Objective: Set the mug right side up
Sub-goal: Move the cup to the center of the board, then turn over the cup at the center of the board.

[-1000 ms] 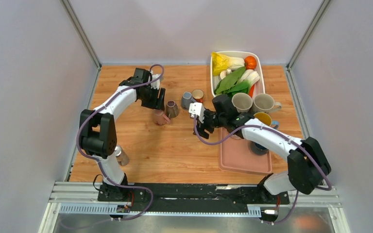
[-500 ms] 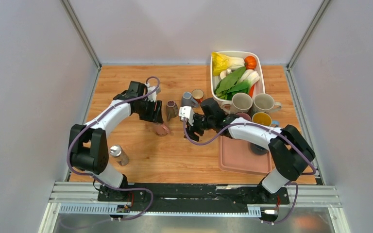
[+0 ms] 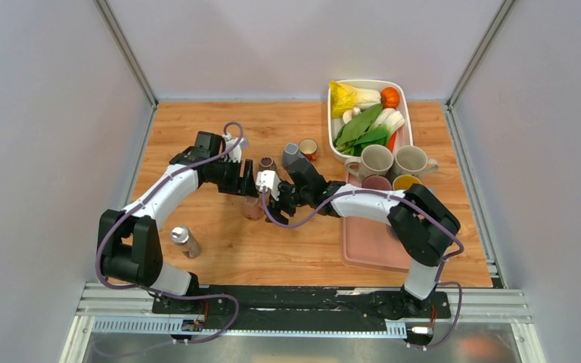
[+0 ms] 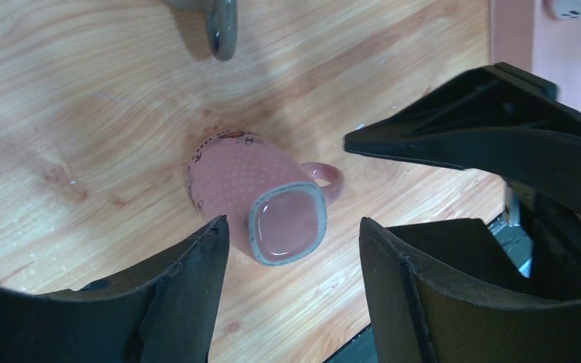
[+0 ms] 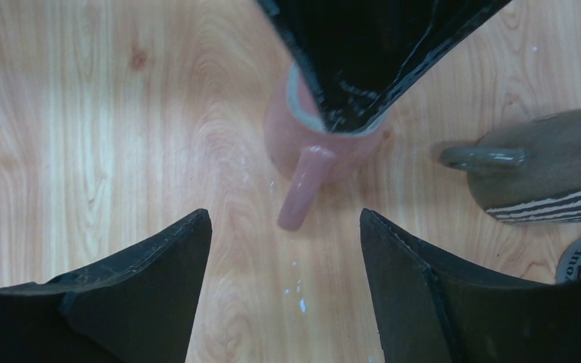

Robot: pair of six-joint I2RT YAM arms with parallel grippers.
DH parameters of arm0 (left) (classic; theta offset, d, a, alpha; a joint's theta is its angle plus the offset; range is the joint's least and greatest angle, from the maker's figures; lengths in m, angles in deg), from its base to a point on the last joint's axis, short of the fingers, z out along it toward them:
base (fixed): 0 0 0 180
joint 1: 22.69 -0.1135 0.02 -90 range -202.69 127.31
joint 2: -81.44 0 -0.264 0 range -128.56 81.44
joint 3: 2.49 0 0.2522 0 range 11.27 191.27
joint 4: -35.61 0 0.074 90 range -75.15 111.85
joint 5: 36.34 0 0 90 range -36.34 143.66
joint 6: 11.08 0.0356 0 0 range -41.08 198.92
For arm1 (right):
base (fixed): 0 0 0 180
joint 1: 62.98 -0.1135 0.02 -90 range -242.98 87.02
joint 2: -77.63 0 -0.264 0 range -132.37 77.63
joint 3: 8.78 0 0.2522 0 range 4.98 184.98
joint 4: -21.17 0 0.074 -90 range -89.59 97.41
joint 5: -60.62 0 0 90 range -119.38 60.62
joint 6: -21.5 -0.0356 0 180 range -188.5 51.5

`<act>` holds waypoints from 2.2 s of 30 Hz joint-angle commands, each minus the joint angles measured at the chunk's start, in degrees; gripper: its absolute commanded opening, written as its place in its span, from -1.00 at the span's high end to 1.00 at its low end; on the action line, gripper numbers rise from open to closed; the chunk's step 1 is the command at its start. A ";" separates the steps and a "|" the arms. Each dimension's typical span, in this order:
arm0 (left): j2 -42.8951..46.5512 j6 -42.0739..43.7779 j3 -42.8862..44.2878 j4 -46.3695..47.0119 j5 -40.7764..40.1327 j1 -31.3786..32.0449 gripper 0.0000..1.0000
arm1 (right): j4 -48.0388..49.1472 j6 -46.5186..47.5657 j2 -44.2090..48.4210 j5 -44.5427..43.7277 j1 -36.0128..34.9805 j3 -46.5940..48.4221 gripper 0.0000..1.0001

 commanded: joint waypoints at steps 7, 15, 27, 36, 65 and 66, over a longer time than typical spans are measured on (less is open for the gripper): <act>6.69 3.32 6.44 -5.35 -5.39 -2.10 -0.42 | 4.68 -5.58 -7.61 -2.05 -0.53 8.41 -0.32; 12.68 4.02 6.29 -6.96 -17.29 -11.05 -0.42 | 5.17 -7.62 -11.69 -1.77 -0.61 8.74 0.04; 26.41 3.08 -4.67 4.27 -7.01 -11.41 -0.47 | 7.87 -23.19 -4.23 10.81 5.39 10.46 1.00; 21.63 -11.92 -1.68 11.14 9.48 -11.40 -0.51 | 17.60 -49.82 -0.07 12.96 13.66 10.52 1.00; 5.56 -47.16 -4.13 44.30 27.19 -11.43 -0.39 | 21.07 -63.76 -0.51 6.84 14.02 16.90 1.00; 4.93 -47.19 -3.99 44.24 26.87 -11.45 -0.39 | 21.02 -63.68 -0.68 6.76 13.97 17.42 1.00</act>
